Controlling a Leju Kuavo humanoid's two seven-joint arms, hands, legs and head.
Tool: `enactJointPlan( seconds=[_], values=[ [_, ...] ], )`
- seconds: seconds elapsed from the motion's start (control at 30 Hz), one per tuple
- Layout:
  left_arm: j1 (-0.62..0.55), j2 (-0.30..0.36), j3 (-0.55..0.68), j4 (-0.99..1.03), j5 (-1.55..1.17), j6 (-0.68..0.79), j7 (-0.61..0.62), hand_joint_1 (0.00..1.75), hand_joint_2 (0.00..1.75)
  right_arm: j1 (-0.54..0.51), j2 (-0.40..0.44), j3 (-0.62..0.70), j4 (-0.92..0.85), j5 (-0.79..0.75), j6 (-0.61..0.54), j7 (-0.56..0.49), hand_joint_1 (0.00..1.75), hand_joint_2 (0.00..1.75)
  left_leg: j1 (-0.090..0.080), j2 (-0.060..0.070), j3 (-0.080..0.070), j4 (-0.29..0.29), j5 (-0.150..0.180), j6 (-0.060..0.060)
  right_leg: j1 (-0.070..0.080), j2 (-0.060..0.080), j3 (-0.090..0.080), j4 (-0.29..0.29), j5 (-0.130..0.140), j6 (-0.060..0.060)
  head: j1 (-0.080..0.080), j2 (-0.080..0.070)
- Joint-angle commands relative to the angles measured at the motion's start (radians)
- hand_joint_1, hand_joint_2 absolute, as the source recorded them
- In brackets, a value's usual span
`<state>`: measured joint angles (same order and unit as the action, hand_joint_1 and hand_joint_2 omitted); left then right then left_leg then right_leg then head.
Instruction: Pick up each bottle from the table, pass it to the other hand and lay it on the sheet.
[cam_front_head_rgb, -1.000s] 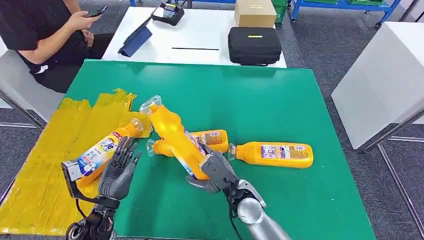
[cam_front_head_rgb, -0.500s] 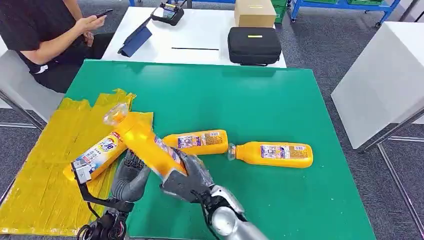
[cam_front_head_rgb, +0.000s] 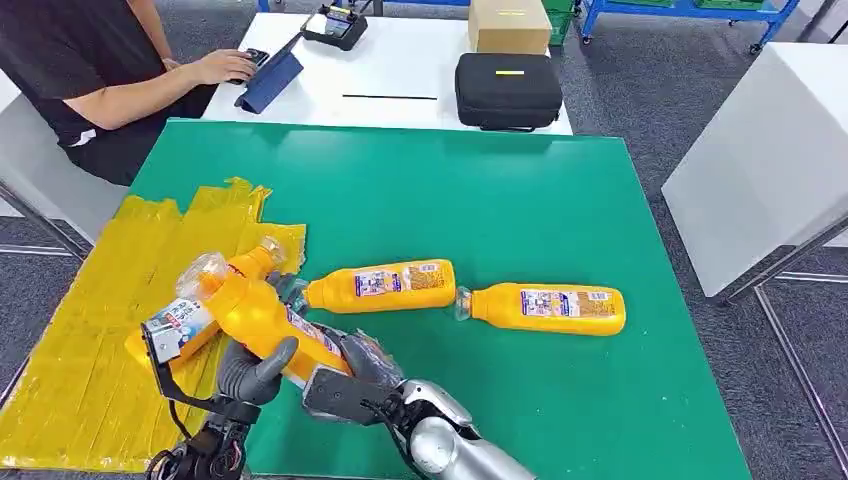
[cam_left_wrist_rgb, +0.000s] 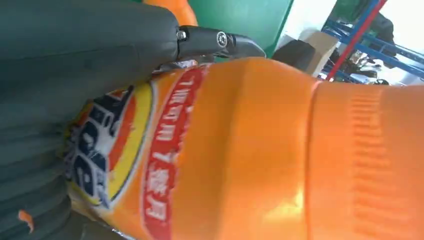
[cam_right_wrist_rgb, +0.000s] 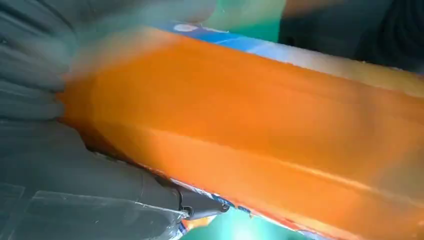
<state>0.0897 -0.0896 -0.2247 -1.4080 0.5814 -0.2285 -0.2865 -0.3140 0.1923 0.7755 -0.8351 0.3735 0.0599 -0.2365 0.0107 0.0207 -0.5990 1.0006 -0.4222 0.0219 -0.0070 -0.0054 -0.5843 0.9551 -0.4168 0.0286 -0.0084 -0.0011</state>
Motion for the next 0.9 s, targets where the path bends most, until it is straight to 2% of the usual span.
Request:
enactJointPlan(
  seconds=[0.03,0.13,0.2,0.27,0.57,0.63,0.77,0.9],
  values=[
    [-0.113,-0.008,-0.027,0.057,0.01,-0.004,0.005,0.0,1.75,0.017,-0.012,0.185,0.094,0.008,0.074,-0.012,1.75,1.75,0.001,-0.007,0.003,-0.001,0.0,-0.001,0.001,-0.005,0.004,-0.001,-0.002,-0.001,0.001,0.0],
    [-0.106,-0.01,-0.025,0.05,0.013,-0.006,0.005,0.0,1.75,0.016,-0.019,0.191,0.084,-0.003,0.075,-0.01,1.75,1.75,0.0,-0.007,0.003,-0.001,0.0,-0.001,0.0,-0.006,0.005,-0.001,-0.003,-0.001,0.0,0.0],
    [-0.094,-0.013,-0.014,0.041,0.012,0.012,0.003,1.75,1.75,0.024,-0.033,0.191,0.072,-0.022,0.06,-0.002,1.75,1.75,0.0,-0.008,0.004,-0.001,-0.001,-0.001,0.0,-0.007,0.006,-0.001,-0.003,-0.001,0.0,0.0],
    [-0.069,-0.009,-0.006,0.021,0.007,0.023,-0.006,1.75,1.75,0.043,-0.053,0.173,0.055,-0.045,0.048,-0.003,1.75,1.75,0.001,-0.006,0.002,-0.001,0.0,-0.001,0.001,-0.005,0.003,-0.001,-0.002,-0.001,0.0,0.0],
    [-0.021,0.006,0.02,-0.04,-0.006,0.031,-0.047,1.75,1.75,0.149,-0.12,-0.013,-0.107,-0.083,-0.002,-0.005,1.75,1.75,0.0,-0.01,0.004,-0.001,-0.001,-0.001,0.0,-0.009,0.005,0.0,-0.004,-0.001,0.0,0.0],
    [-0.01,0.005,0.024,-0.056,-0.017,0.034,-0.055,1.75,1.75,0.172,-0.13,-0.043,-0.151,-0.082,-0.002,0.001,1.75,1.75,0.0,-0.007,0.001,-0.001,0.0,-0.001,0.0,-0.006,0.003,-0.001,-0.003,-0.001,0.0,0.0],
    [-0.009,0.005,0.027,-0.065,-0.017,0.034,-0.055,1.75,1.75,0.176,-0.133,-0.049,-0.166,-0.083,-0.003,0.005,1.75,1.75,0.0,-0.005,0.0,-0.001,0.0,-0.001,0.0,-0.004,0.001,-0.001,-0.002,-0.001,0.0,0.0],
    [-0.017,-0.002,0.039,-0.068,-0.037,0.022,-0.071,1.75,1.75,0.198,-0.117,-0.113,-0.219,-0.07,0.006,0.018,1.75,1.75,0.0,-0.007,0.001,0.0,-0.001,-0.001,0.0,-0.006,0.003,0.0,-0.003,-0.001,0.0,0.0]
  ],
)
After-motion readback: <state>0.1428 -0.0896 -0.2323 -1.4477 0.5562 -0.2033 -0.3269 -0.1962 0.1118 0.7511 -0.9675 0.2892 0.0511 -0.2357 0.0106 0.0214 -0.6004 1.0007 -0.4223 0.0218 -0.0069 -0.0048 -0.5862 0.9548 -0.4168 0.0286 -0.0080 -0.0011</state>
